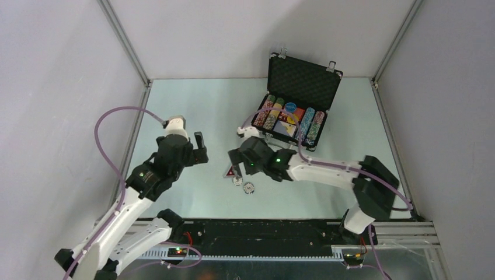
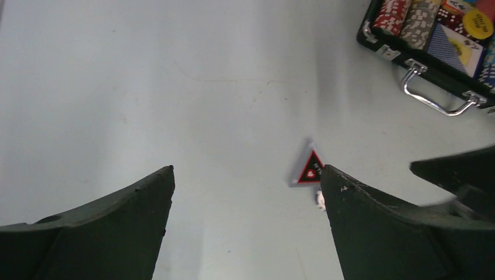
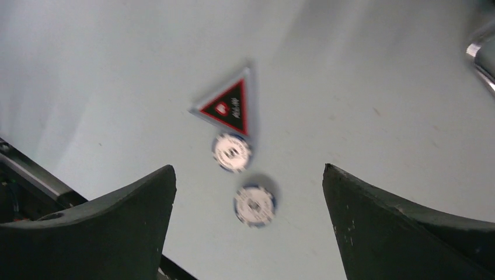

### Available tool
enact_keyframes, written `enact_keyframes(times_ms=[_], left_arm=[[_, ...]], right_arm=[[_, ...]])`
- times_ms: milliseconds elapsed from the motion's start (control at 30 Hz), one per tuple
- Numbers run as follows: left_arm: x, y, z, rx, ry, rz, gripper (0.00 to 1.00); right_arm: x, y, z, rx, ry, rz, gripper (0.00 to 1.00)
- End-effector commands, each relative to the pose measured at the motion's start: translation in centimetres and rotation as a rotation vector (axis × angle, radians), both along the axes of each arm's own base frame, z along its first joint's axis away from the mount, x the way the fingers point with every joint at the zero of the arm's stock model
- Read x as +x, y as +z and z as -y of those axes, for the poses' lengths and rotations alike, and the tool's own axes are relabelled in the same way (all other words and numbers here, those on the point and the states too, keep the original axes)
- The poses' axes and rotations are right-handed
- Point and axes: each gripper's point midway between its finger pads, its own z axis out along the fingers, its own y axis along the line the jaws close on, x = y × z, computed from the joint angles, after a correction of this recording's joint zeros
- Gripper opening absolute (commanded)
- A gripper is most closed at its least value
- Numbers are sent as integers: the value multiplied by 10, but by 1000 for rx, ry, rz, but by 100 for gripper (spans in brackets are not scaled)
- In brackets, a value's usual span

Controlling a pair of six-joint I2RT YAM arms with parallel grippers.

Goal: Pack up texas hold em set

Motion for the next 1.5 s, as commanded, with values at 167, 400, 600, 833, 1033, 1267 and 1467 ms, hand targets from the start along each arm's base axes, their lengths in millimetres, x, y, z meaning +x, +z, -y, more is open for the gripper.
enact_keyframes(times_ms=[167,400,600,833,1033,1267,1467], left_arm=[[-18,8,-27,20,-20,75,100],[-10,4,-32,-40,-15,49,100],[-11,1,-26,-62,-50,42,100],[-10,-1,-25,-62,-57,34,100],[-10,-2,-25,-60,-57,31,100],[-10,-2,-26,-62,-56,30,100],[-10,-3,-25,-62,-58,28,100]], right_arm=[[11,-35,-84,-31,36,-63,99],[21,-55,-94,-213,-5,-5,99],[22,-68,-80,-235,-7,-34,99],[19,-82,-76,-234,32,-99,100],[18,-93,-76,-252,55,-131,97],[18,-97,-74,-271,59,-146,94],[20,-101,-73,-280,50,-151,88]])
